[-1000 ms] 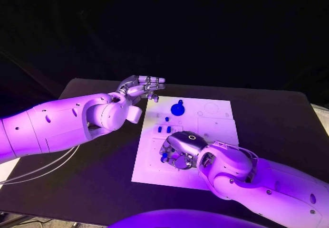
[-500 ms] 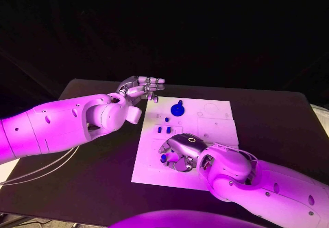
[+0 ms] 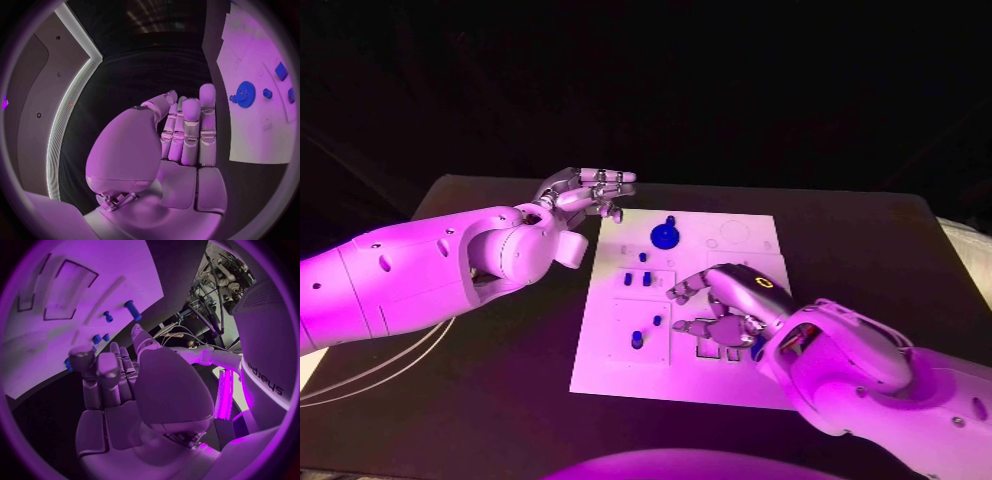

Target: Assemble the parts on the task board

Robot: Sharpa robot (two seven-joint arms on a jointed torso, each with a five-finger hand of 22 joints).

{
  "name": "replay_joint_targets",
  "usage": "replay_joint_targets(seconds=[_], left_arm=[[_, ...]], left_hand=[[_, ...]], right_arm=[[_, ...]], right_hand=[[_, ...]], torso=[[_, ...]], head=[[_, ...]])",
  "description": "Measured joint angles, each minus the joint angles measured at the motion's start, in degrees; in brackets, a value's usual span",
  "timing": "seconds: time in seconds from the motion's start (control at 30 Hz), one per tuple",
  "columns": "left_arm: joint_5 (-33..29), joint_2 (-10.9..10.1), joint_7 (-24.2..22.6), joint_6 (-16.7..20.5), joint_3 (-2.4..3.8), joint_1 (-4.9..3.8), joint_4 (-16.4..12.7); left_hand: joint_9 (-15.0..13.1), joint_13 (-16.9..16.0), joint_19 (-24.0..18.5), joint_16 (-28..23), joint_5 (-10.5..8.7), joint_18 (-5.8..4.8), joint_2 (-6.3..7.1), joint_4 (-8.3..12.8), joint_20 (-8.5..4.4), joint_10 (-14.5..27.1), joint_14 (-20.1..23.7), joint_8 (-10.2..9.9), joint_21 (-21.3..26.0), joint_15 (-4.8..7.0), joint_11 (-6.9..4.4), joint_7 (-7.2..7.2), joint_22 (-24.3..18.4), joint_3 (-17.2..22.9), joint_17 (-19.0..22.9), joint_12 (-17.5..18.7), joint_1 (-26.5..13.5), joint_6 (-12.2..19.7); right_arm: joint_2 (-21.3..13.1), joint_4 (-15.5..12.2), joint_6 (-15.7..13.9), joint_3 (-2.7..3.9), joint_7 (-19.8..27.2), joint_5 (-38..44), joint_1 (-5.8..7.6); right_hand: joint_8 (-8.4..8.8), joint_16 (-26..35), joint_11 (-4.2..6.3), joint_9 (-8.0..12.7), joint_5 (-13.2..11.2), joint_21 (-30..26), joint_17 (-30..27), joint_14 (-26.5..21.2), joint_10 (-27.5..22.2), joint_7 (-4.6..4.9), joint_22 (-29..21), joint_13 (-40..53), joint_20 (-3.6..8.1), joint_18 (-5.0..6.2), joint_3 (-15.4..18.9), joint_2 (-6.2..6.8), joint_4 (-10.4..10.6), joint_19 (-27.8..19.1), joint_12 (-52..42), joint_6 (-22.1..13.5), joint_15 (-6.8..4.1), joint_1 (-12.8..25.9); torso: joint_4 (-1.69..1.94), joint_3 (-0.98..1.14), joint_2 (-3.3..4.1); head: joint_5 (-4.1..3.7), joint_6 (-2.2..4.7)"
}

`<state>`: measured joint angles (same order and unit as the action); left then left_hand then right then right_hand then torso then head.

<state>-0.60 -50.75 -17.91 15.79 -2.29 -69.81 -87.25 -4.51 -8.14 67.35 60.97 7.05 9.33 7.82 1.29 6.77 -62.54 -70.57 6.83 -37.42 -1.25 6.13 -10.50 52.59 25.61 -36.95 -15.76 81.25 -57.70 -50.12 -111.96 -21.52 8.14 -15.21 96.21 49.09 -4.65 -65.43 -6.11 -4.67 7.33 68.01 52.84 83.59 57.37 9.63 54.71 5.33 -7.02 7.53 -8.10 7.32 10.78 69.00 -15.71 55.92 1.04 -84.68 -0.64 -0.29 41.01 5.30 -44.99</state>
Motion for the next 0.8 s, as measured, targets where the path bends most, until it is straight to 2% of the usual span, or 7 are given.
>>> replay_joint_targets(seconds=[0.1,0.13,0.23,0.37,0.47,0.57,0.8], left_arm=[[0.00,-0.14,0.05,-0.05,-0.04,0.01,-0.02],[0.00,-0.18,0.05,-0.06,-0.06,0.01,-0.02],[0.00,-0.24,0.06,-0.07,-0.15,0.01,-0.02],[0.00,-0.22,0.06,-0.11,-0.27,0.04,-0.02],[0.00,-0.19,0.06,-0.15,-0.36,0.18,-0.01],[0.00,-0.17,0.06,-0.20,-0.38,0.29,-0.02],[0.00,-0.18,0.06,-0.28,-0.42,0.45,-0.02]], left_hand=[[0.00,-0.02,0.00,0.00,0.00,0.00,0.00,0.00,0.00,0.00,0.00,0.00,0.00,0.00,0.00,0.00,0.00,0.00,0.00,0.00,0.00,0.00],[0.00,-0.05,0.00,0.00,0.00,0.00,0.00,0.00,0.00,0.00,0.00,0.00,0.00,0.00,0.00,0.00,0.00,0.00,0.00,0.00,0.00,0.00],[0.01,-0.05,0.00,0.00,0.00,0.00,0.00,0.00,0.00,0.00,0.00,0.00,0.16,0.00,0.00,-0.12,-0.14,0.00,0.11,0.00,0.00,0.12],[0.05,-0.05,0.00,0.00,0.00,0.01,0.00,0.00,0.00,0.00,0.00,0.00,0.27,0.00,0.00,-0.21,-0.15,0.00,0.10,0.00,0.00,0.22],[0.05,-0.04,0.00,0.00,0.00,0.00,0.00,0.00,0.00,0.00,0.00,0.00,0.27,0.00,0.00,-0.20,-0.14,0.00,0.10,0.00,0.00,0.22],[0.04,-0.04,0.00,0.00,0.00,0.00,0.01,0.00,0.00,0.00,0.00,0.00,0.27,0.00,0.00,-0.21,-0.14,0.00,0.10,0.00,0.01,0.22],[0.04,-0.09,0.00,0.00,0.00,0.00,-0.15,-0.17,0.00,0.02,0.00,0.00,0.27,0.00,0.03,-0.20,-0.19,-0.17,0.15,-0.22,-0.15,0.22]], right_arm=[[-5.32,-2.26,-1.19,0.84,0.06,-4.36,0.01],[-6.88,-2.85,-1.43,1.02,-0.14,-5.60,0.01],[-11.66,-4.21,-2.05,1.44,-1.95,-8.89,-0.08],[-15.77,-5.14,-2.56,1.56,-6.09,-10.99,-1.19],[-17.55,-5.73,-2.86,1.56,-9.30,-11.57,-2.09],[-18.02,-5.89,-2.88,1.57,-12.06,-11.66,-2.62],[-17.18,-5.50,-2.66,1.62,-15.89,-11.49,-3.92]], right_hand=[[-0.59,-2.12,0.14,-0.22,1.74,2.92,2.71,0.45,6.85,-0.55,4.21,1.24,0.53,-0.07,0.44,-0.81,1.14,2.90,-3.46,1.96,-0.91,0.90],[-0.68,-2.73,1.54,-0.29,2.65,4.32,3.39,0.44,11.23,-1.10,6.25,2.04,0.92,-0.88,1.08,-0.50,1.91,4.26,-4.92,2.51,-1.52,2.07],[-1.09,-3.62,3.80,-0.43,7.38,7.98,4.30,0.43,18.84,-2.60,11.59,5.12,2.65,-1.81,3.72,1.14,4.52,7.65,-8.12,4.01,-3.16,5.70],[-1.92,-7.11,5.22,-0.58,9.52,11.03,8.84,0.44,21.42,-3.46,16.15,11.40,3.82,-2.29,7.16,1.18,5.36,10.01,-12.59,4.85,-3.93,6.81],[-2.19,-8.05,5.17,-0.58,11.15,11.61,10.01,0.44,19.39,-3.49,17.15,17.24,3.93,-3.15,9.47,0.40,5.53,10.12,-15.63,4.87,-3.93,6.80],[-2.22,-8.82,5.02,-0.66,12.09,12.10,10.86,0.44,19.15,-3.48,17.84,22.19,3.82,-3.15,10.98,-0.80,5.74,10.23,-18.80,4.86,-3.93,8.03],[-3.60,-9.67,5.02,-1.14,12.16,12.55,12.09,0.44,19.15,-3.62,18.83,33.12,3.72,-3.15,14.06,-2.87,5.94,10.33,-26.29,5.00,-3.93,10.77]], torso=[[-0.19,-0.01,-0.15],[-0.36,-0.01,-0.25],[-0.87,-0.01,-0.45],[-1.46,-0.01,-0.60],[-1.83,0.06,-0.69],[-2.01,0.13,-0.79],[-1.98,0.14,-0.85]], head=[[-0.36,0.39],[-0.39,0.59],[-0.60,0.96],[-0.92,1.20],[-1.35,1.18],[-1.85,1.06],[-2.43,0.80]])
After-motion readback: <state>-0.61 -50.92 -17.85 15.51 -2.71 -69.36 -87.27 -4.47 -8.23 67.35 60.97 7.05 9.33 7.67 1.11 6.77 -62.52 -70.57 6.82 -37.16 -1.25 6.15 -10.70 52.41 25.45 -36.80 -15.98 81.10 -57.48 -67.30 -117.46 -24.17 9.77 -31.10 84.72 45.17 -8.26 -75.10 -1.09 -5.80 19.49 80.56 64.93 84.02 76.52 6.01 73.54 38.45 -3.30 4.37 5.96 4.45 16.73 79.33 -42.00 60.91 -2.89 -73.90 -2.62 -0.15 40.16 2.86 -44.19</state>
